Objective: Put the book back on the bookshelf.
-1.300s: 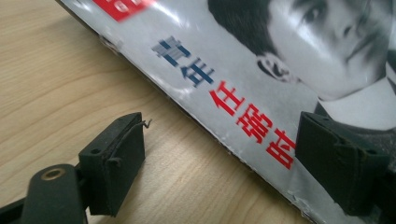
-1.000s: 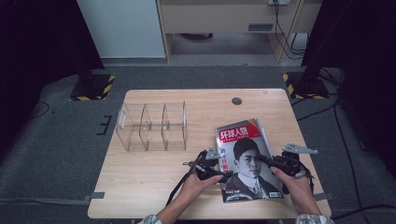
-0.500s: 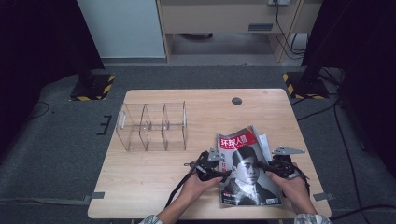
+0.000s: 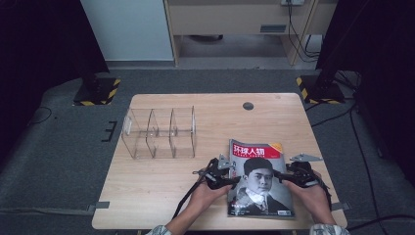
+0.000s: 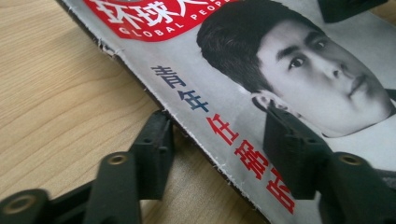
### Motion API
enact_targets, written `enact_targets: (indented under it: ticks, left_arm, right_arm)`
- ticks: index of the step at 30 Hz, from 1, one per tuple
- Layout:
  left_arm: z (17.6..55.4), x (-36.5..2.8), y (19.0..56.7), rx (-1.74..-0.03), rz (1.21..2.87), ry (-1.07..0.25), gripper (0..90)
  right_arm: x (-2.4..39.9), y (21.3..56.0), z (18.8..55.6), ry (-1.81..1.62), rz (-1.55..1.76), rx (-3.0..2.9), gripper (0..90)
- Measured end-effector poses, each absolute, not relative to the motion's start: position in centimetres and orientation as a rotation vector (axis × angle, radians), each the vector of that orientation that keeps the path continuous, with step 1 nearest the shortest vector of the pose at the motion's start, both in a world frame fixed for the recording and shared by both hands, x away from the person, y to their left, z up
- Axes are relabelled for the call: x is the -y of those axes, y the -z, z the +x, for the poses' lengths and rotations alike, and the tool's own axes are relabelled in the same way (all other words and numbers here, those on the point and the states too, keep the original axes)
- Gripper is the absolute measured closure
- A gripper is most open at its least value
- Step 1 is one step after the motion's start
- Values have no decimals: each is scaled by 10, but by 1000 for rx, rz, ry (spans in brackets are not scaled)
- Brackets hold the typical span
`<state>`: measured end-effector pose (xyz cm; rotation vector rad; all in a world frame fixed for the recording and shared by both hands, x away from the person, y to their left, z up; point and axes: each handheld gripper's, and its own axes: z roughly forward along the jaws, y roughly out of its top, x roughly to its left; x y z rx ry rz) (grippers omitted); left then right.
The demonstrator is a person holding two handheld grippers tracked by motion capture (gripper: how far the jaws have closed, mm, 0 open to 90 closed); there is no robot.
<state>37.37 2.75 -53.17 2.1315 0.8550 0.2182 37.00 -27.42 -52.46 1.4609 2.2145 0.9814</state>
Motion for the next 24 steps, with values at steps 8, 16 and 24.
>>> enact_targets:
  ticks: [8, 16, 24]
  left_arm:
    - [380, -24, 523, -809, 2156, -208, 540]
    - [398, -18, 517, -833, 2118, -159, 418]
    - [426, -6, 504, -840, 2112, -108, 302]
  right_arm:
    - [275, 527, 374, -990, 1455, -2191, 513]
    - [270, 528, 377, -997, 1430, -2199, 533]
    - [270, 529, 377, -1013, 1421, -2196, 534]
